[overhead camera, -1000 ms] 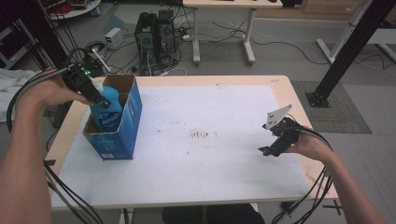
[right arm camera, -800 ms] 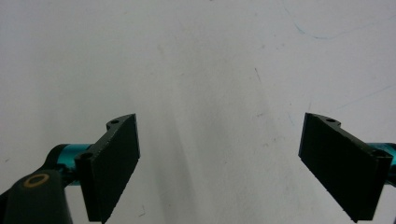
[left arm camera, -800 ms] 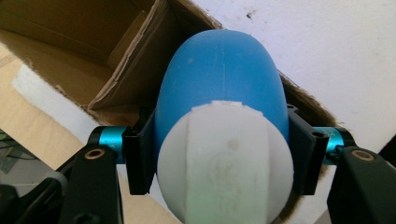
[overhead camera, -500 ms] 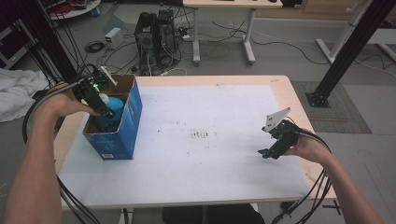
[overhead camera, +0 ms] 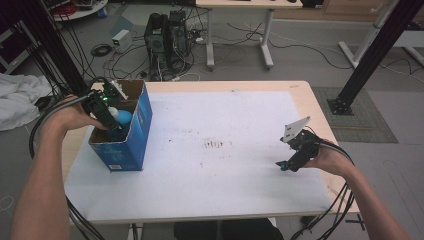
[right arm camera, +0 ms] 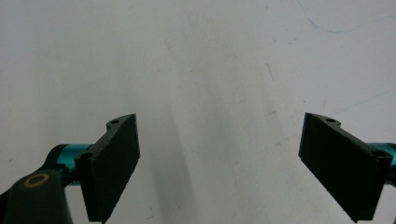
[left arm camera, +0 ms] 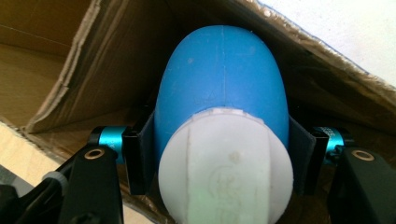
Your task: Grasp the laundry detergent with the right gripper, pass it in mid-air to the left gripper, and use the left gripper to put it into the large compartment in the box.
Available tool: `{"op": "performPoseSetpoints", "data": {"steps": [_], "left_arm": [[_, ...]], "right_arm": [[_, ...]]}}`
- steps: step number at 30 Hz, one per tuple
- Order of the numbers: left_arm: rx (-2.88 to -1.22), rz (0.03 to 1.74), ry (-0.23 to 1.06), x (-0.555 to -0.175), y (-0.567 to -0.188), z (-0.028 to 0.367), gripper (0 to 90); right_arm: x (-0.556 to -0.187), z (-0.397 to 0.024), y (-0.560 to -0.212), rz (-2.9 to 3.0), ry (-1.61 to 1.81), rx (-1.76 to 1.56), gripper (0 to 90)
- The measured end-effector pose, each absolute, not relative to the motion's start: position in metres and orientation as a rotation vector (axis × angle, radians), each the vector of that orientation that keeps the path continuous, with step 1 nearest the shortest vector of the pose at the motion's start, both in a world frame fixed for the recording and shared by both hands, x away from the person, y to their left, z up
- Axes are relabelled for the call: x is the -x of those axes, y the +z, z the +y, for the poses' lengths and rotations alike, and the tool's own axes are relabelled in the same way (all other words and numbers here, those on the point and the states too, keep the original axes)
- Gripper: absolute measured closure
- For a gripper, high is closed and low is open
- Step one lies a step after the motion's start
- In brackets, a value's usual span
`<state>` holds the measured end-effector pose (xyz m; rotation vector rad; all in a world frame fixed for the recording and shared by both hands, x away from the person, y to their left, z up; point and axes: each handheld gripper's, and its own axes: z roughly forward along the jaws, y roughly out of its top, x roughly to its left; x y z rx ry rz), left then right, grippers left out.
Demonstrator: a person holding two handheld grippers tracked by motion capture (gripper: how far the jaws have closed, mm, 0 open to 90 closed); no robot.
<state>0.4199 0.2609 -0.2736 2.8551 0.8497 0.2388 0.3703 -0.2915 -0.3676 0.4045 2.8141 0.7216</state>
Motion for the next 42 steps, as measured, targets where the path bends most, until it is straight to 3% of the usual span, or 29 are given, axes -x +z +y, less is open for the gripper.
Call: {"op": "performPoseSetpoints", "data": {"steps": [10,11,12,26,42], "left_arm": [[-2.852,0.851,0.247,-0.4183,-0.2761,0.2560,38.0],[-2.912,0.802,0.244,-0.4208,-0.2730,0.2578,38.0],[-2.850,0.857,0.243,-0.4180,-0.2762,0.2565,38.0],[-2.873,0.880,0.237,-0.4200,-0.2752,0.2562,37.2],[-2.852,0.928,0.210,-0.4206,-0.2686,0.2566,25.0]], "right_arm": [[-0.3687,-0.2885,-0.3673,2.825,0.711,-0.423,11.8],[-0.3686,-0.2879,-0.3675,2.821,0.714,-0.423,11.8],[-0.3653,-0.2872,-0.3664,2.831,0.705,-0.468,11.8],[-0.3685,-0.2905,-0.3677,2.819,0.717,-0.421,11.8],[-0.3685,-0.2906,-0.3683,2.824,0.717,-0.421,11.8]]}}
